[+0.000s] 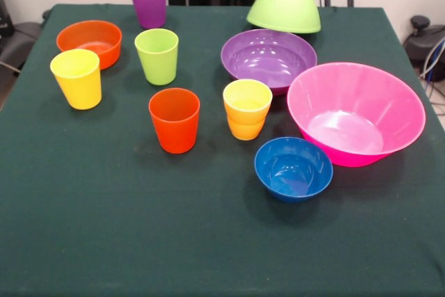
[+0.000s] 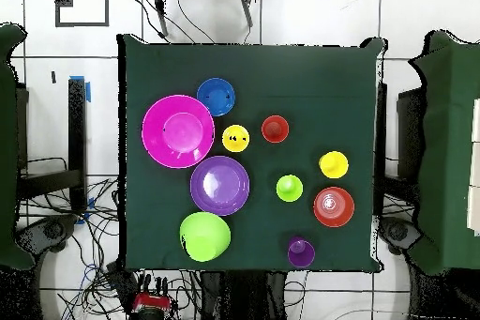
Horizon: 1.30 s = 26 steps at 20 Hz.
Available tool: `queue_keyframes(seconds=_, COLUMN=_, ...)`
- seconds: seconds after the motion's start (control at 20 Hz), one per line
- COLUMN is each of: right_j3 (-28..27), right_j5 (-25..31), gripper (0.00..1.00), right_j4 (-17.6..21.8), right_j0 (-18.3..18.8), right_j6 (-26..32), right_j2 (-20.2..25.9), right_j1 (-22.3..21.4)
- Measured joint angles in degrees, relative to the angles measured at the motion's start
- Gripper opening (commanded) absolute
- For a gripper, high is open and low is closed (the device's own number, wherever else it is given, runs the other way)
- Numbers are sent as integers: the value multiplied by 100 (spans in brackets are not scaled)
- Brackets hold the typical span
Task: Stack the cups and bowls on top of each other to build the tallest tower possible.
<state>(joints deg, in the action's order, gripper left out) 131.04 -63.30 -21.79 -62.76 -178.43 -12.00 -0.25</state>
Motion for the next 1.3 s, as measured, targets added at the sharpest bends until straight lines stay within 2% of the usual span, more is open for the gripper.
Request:
queue_keyframes(seconds=0.4, right_j3=3, right_j5=-409, gripper=100, right_j4=119, right_j0=180, right_j6=0, right_j2=-207, right_j1=114)
queue_keyframes(seconds=1.3, right_j3=59, right_j5=-485, gripper=100, right_j4=264, right_j0=180, right_j6=0, right_j2=-330, right_j1=116)
